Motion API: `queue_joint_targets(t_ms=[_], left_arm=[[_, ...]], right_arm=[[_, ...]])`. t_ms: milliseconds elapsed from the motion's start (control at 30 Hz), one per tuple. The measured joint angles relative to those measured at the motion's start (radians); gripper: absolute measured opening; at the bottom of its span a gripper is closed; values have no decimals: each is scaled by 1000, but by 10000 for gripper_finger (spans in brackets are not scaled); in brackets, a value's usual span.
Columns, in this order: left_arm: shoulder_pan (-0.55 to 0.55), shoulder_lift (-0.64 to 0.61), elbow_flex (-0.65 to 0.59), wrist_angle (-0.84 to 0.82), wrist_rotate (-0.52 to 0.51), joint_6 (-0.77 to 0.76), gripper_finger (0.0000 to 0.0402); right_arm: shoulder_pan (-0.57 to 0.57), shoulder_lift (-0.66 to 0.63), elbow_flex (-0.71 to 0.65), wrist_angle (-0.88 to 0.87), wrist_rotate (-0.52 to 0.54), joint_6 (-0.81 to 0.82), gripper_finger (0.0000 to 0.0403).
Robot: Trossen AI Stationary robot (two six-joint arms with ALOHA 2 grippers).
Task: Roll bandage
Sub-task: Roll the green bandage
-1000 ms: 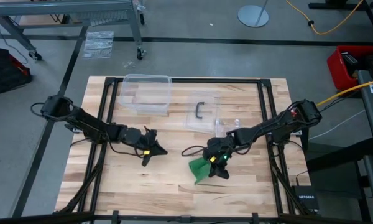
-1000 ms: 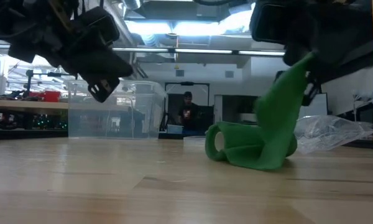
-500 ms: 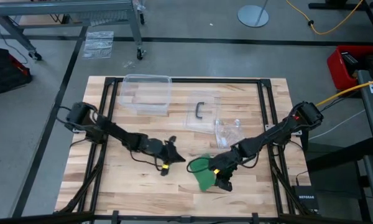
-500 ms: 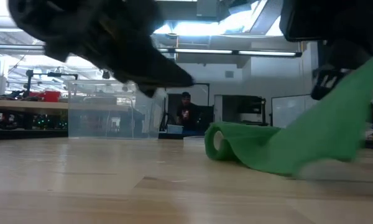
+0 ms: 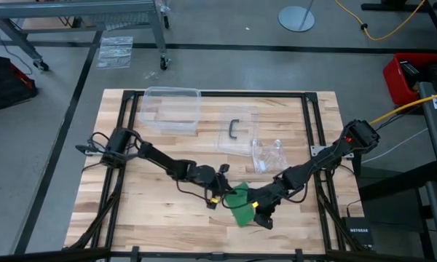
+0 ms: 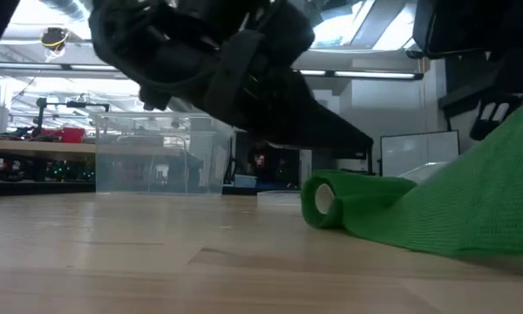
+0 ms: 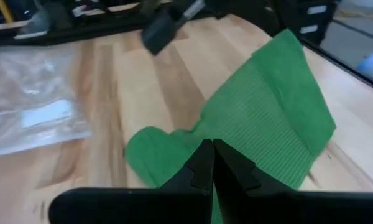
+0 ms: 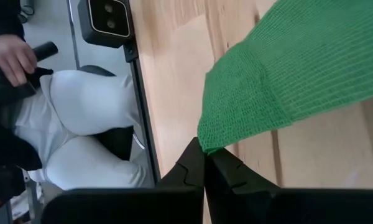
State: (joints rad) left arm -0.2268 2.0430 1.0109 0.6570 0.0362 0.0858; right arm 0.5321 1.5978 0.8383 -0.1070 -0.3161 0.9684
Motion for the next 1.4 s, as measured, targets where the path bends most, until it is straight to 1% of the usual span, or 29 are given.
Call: queue_joint_targets(t_ms=[200,333,633,933,1033,1133,1300,1400], left_arm=[[5,47,52,-89,12,34,0],[6,77,61,-76,15,26,0],[7,81,60,-106,-7,21,0],[12,82,58,-103,-10,12,0],[11,84,57,-96,-13,12,0],[6,85,55,-69,-14,14,0],[3,86,62,-67,-17,19,0],[3,87,63,-67,-17,23,0]], right_arm=[[30,0,0,0,2,49,0],[59,0,0,-2,2,102,0],[162,0,0,-1,2,265,0],[274,0,0,0,68,421,0],[304,0,0,0,129,447,0],[317,0,0,0,244,442,4],[288,4,0,-1,468,397,11],[251,25,0,-7,530,376,12]])
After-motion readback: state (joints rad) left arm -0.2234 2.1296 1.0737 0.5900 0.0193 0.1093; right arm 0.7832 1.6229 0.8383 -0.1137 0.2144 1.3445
